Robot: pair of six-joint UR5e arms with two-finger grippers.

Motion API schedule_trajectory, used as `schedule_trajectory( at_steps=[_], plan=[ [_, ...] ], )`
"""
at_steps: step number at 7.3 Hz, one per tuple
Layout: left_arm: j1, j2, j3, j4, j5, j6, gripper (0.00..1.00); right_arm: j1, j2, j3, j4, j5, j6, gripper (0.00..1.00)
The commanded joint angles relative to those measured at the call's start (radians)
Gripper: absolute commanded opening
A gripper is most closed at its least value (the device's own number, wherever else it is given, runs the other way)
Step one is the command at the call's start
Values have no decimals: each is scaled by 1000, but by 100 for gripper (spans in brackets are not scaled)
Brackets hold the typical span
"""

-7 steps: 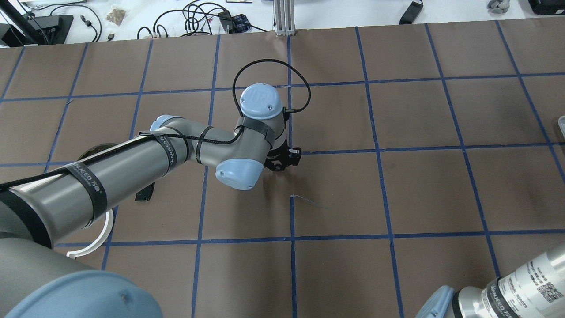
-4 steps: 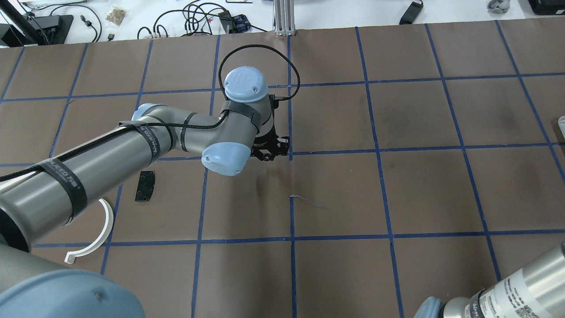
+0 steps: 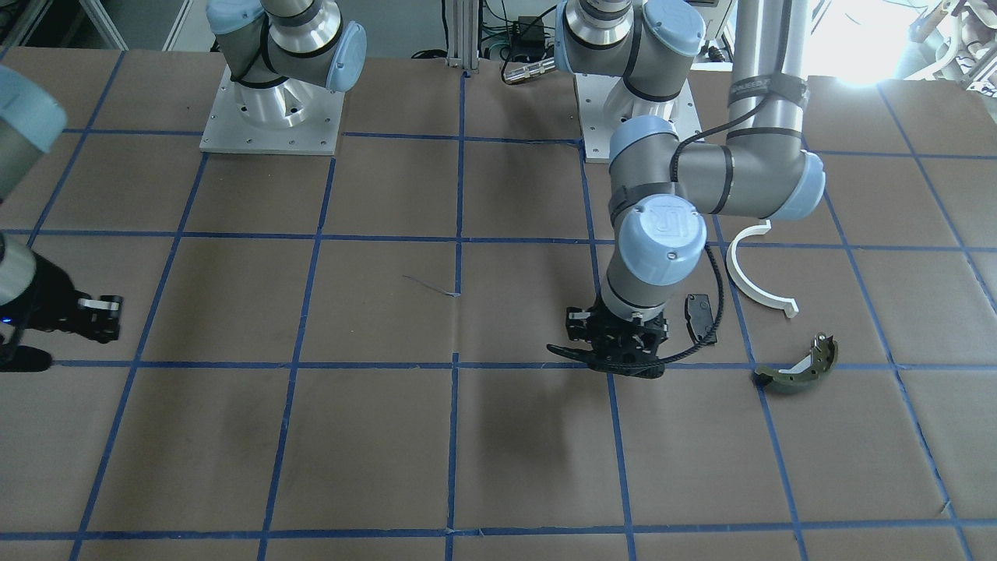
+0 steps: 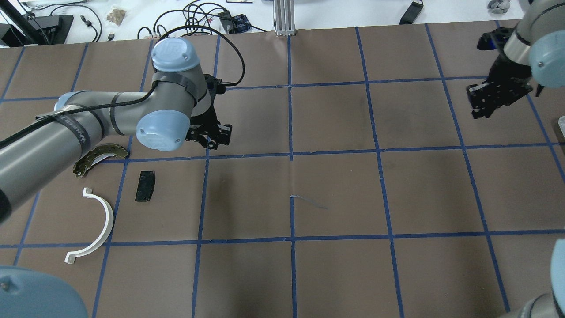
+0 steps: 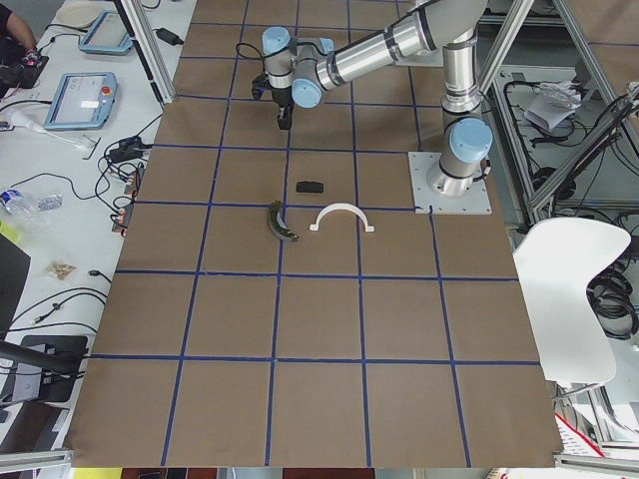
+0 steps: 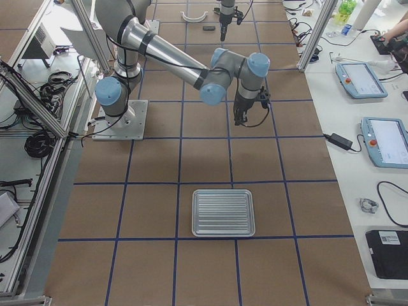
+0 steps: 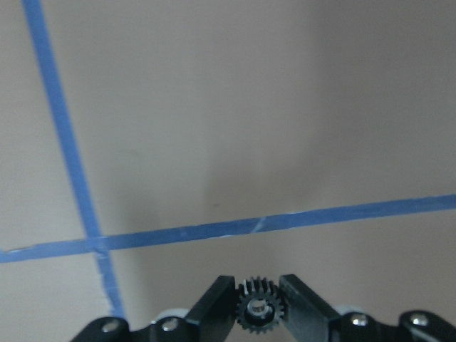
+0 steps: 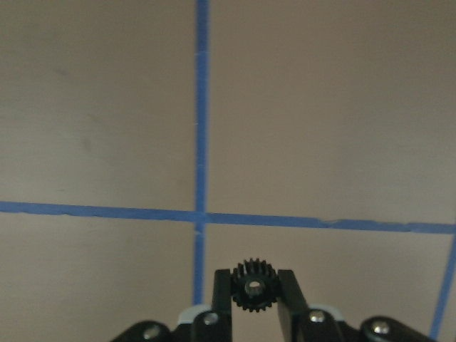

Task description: Place bearing gear from tray to pile

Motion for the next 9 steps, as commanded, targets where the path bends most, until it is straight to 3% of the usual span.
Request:
schedule_trajectory(
  at_steps=[1, 2, 4, 5, 8, 9],
  plan=[
    [152, 26, -43, -9, 39, 167, 0, 245, -50, 43, -6, 26, 297, 0],
    [223, 23, -57, 3, 46, 210, 0, 350, -44, 43, -21, 26, 437, 0],
    [342, 8, -67, 6, 45, 276, 0, 510, -13, 55, -111, 112, 585, 0],
    [366, -3, -68, 7, 45, 279, 0, 574, 17, 49, -116, 114, 672, 0],
    [418, -9, -105, 26, 43, 290, 0, 736, 175, 45, -316, 112, 791, 0],
    [420, -15, -113, 33, 43, 290, 14, 740, 194, 46, -328, 112, 792, 0]
  ],
)
